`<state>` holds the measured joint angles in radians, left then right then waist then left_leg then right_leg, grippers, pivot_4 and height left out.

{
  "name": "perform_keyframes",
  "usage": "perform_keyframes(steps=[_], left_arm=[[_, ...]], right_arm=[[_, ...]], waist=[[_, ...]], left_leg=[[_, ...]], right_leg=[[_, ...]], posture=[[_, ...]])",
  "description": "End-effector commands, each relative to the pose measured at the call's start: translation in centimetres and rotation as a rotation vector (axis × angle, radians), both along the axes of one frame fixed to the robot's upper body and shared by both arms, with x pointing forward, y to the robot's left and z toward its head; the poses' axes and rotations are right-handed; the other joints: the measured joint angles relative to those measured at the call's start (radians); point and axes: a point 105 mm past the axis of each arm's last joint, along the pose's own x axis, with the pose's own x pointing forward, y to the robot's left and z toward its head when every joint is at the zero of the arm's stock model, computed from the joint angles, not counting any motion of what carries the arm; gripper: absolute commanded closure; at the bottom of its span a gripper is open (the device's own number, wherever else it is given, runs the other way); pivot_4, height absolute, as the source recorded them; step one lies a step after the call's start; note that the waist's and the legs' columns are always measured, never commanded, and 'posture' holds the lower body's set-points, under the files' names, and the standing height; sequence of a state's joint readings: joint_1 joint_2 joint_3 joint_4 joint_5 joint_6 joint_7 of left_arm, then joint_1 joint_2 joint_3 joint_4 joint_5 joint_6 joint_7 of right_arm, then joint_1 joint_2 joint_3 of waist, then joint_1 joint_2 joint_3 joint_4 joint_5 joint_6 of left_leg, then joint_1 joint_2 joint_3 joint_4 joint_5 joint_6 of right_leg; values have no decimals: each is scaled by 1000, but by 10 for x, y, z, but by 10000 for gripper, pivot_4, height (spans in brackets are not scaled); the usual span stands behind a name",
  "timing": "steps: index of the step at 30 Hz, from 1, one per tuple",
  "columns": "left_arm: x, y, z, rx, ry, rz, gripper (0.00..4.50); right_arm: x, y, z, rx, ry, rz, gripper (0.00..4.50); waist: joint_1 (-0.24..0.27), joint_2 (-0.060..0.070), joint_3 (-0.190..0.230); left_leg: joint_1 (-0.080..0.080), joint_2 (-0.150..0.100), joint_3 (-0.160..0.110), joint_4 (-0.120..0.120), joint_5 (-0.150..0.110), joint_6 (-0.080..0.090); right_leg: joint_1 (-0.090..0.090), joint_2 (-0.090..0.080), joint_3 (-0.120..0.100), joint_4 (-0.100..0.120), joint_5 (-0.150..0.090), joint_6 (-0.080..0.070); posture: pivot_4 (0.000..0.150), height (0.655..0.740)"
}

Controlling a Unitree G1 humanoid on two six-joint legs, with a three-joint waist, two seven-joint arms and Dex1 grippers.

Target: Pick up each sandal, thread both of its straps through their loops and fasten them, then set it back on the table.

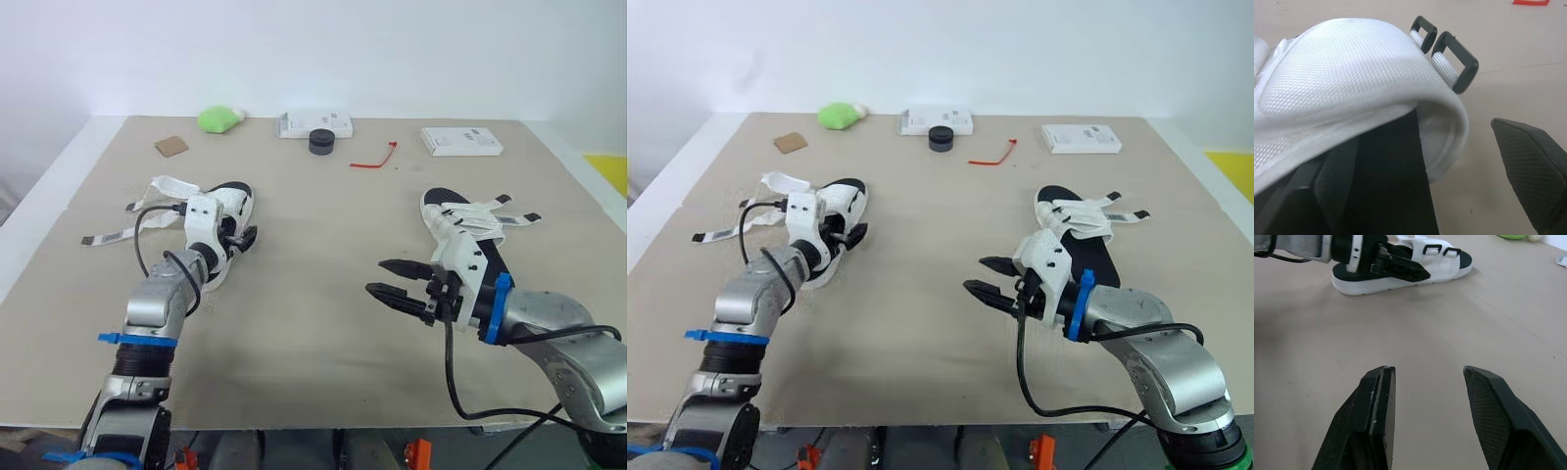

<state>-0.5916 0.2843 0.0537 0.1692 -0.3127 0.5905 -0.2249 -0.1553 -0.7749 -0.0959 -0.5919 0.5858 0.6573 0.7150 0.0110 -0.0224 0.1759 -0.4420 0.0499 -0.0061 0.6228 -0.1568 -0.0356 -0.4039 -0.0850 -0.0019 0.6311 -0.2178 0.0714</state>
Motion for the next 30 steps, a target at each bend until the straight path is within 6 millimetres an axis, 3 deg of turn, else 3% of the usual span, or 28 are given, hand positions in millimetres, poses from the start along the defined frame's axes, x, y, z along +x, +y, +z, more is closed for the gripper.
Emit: perform_keyframes(steps=[1,10,16,18,25,30], left_arm=[[11,-8,1,12,-3,-2,931],[25,-14,-2,34,0,7,931],[31,-10,7,39,-45,53,931],[33,-8,13,36,-69,77,8824],[39,1,23,42,-102,145,44169],[40,0,25,39,-110,151,44654]], right_arm=[[-6,5,26,49,-92,18,20283],[5,8,57,151,-227,-70,20283],[7,9,54,155,-219,-86,20283],[7,9,51,145,-209,-83,20283],[9,10,50,142,-203,-78,20283],[9,9,48,131,-194,-73,20283]], waist=[[0,0,0],[-1,0,0],[0,0,0],[0,0,0],[-2,0,0],[-2,0,0]], left_leg=[[0,0,0,0,0,0],[0,0,0,1,0,0],[0,0,0,1,1,0],[0,0,0,1,2,1],[0,0,0,0,2,1],[0,0,0,-2,2,1]], right_leg=[[0,0,0,0,0,0],[0,0,0,0,1,1],[1,0,0,0,2,1],[1,0,0,0,2,1],[0,0,0,0,3,1],[-1,0,1,0,2,1]], posture=[[1500,7400],[1500,7400],[1500,7400],[1500,7400],[1500,7400],[1500,7400]])
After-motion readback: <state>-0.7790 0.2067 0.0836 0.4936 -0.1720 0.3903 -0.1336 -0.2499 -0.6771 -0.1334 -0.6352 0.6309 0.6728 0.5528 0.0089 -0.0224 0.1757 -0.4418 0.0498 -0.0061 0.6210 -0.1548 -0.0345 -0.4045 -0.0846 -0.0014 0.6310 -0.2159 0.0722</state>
